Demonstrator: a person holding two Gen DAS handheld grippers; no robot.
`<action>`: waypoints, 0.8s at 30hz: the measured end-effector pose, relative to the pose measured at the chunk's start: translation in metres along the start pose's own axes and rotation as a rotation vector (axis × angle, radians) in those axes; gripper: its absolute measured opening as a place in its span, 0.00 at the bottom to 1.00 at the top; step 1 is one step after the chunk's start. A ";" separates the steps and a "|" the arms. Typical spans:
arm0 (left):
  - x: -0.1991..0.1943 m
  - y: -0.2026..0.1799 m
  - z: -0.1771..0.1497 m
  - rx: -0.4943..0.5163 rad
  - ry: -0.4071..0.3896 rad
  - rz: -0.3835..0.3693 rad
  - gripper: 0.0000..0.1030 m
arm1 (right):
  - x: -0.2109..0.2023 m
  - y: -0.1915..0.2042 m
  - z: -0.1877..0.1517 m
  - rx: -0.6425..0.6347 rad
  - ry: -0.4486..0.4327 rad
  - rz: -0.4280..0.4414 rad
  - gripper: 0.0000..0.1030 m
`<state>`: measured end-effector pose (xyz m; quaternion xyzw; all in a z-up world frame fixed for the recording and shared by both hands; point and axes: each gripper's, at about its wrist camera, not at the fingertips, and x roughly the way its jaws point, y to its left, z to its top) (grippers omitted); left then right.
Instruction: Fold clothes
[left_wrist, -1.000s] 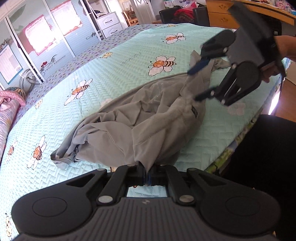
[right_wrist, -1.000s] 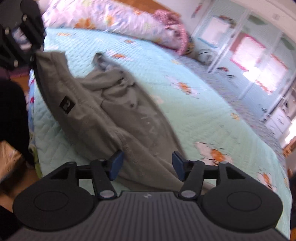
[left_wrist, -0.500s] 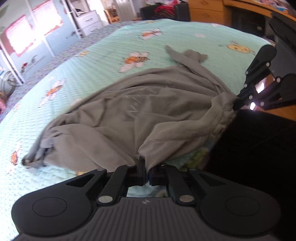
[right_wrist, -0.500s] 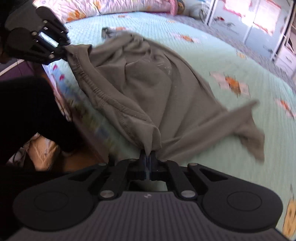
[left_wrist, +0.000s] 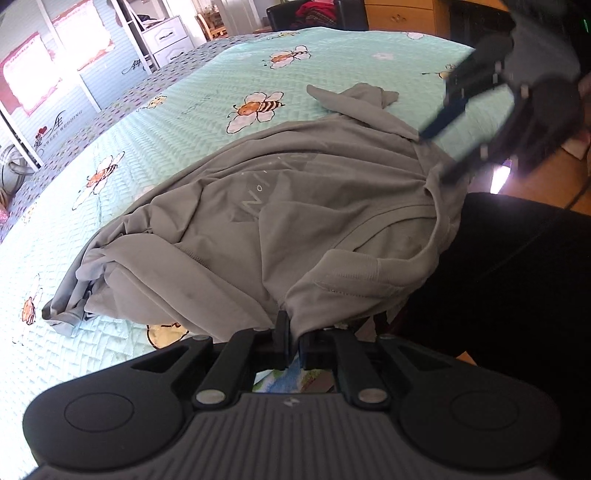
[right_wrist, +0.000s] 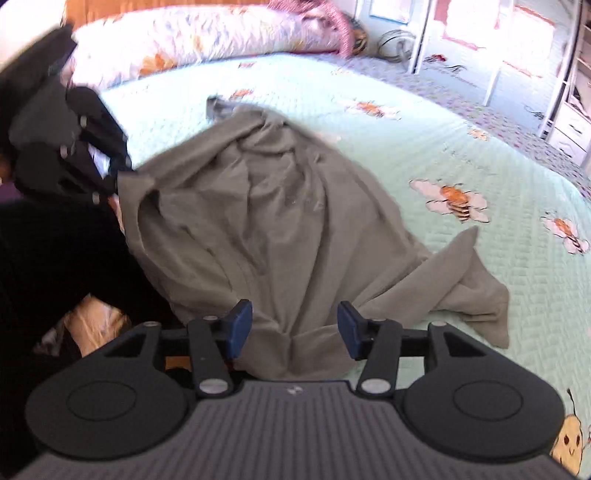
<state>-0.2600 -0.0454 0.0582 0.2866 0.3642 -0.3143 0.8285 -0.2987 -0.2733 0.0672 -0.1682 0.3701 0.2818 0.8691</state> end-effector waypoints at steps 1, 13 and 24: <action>0.000 0.001 0.001 -0.005 -0.004 0.008 0.05 | 0.006 0.002 -0.001 -0.006 0.016 0.021 0.51; -0.015 0.043 0.023 -0.211 -0.139 0.103 0.04 | 0.020 0.015 0.012 0.151 -0.011 0.265 0.06; -0.023 0.022 0.001 -0.217 -0.145 -0.056 0.04 | 0.044 -0.026 0.107 0.292 -0.084 0.339 0.34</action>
